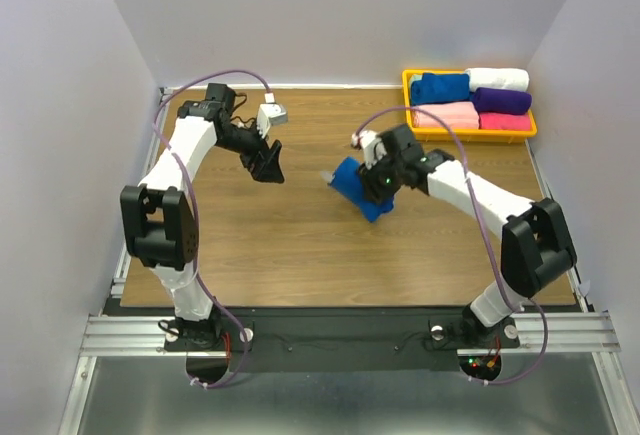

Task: Roll the towels
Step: Place the rolled towel into the container

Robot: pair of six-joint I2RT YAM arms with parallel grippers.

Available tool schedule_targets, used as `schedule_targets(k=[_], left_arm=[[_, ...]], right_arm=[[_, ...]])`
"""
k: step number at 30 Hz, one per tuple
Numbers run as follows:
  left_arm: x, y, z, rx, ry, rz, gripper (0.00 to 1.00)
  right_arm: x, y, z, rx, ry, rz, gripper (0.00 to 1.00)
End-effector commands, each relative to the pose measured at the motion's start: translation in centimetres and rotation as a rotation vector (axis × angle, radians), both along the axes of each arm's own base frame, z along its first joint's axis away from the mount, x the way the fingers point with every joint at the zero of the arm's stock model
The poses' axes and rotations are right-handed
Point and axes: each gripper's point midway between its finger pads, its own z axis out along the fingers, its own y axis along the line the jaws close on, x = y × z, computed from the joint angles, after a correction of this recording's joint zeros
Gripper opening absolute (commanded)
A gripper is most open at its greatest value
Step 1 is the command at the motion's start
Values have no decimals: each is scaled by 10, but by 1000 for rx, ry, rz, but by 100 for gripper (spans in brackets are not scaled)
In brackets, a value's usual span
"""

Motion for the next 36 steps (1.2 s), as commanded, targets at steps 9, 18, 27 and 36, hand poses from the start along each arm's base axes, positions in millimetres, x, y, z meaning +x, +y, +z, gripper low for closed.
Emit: schedule_targets(k=[9,18,27,36], left_arm=[[-14,-28,55,-210,-21,70,99],[-21,-31,54,-254,2,85,99],[-24,-31,45,-255,16,95,99],[-32,-31,42,-266,0,96,99]], right_arm=[[160,-128,115,485,112,-937,1],[228,-216,167,769,50,-1335,0],[278,-242,217,844,-145,-1229,1],[275,-347,189,713,-280,-1495,1]])
